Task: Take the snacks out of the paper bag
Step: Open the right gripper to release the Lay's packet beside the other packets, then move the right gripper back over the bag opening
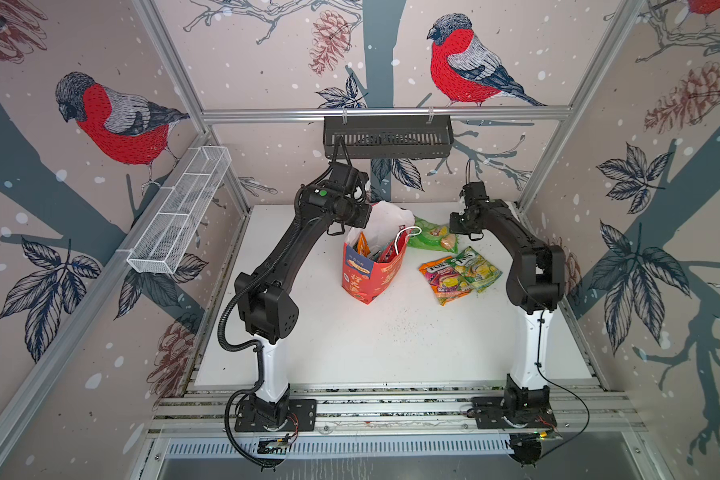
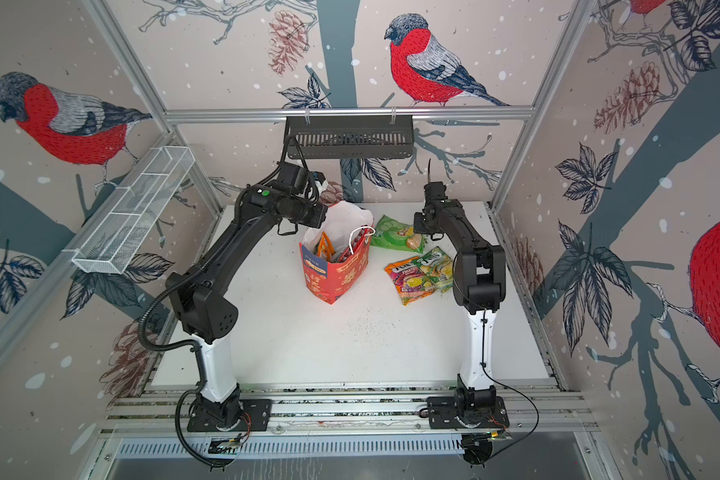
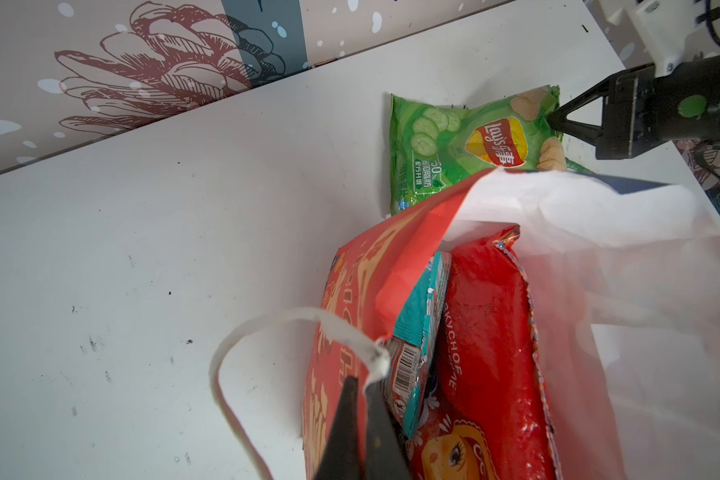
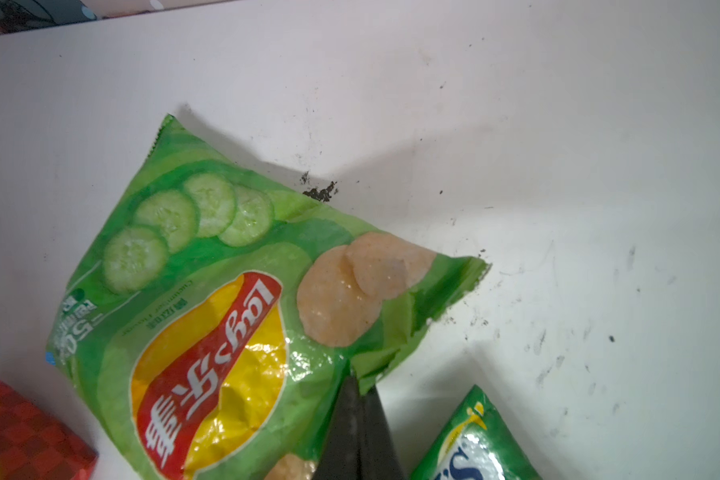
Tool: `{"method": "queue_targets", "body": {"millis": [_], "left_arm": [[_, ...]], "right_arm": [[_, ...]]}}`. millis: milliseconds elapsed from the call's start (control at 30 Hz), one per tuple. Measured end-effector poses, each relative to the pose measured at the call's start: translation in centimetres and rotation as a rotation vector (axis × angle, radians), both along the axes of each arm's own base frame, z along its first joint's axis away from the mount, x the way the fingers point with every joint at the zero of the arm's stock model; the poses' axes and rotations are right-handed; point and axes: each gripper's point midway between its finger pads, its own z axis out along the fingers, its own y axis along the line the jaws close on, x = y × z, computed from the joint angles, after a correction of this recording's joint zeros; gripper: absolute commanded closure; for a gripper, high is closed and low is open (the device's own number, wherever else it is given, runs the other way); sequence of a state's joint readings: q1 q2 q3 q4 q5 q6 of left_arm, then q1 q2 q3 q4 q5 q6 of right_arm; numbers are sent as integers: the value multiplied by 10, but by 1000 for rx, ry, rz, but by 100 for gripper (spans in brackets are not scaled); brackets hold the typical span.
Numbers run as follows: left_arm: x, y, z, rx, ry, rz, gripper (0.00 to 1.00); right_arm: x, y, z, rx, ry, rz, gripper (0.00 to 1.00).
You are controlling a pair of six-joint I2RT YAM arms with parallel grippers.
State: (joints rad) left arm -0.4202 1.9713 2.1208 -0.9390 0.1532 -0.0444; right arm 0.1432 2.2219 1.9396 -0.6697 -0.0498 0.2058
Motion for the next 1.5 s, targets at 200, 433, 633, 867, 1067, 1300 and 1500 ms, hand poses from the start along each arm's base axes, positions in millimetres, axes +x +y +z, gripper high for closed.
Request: {"method": "queue_targets", "body": {"millis": [200,433,633,867,1067,1300,1500], "left_arm": [[-1,0,0,1,1,0,100],[-2,1,-1,1,2,1,100],[-2,1,-1,1,1,1,100],[-3,2,0,1,-1,1,100],[-5,3,1,3,-2,-3,100],[-7,2,4,7,-14,-16,100],[-18,-7,13,1,-29,-42,100]], "right_arm": [[-9,10,-32,-22,77,39,91],[-18,12,-48,-32,123,44,90],[-28,12,-44,-26,128,33,74],[-25,14,-12,6,60,6,56],[-28,15,53,50,-60,-15,49],[-55,51,138,230,-197,73,51],[-93,116,200,410,-272,263,51]]}}
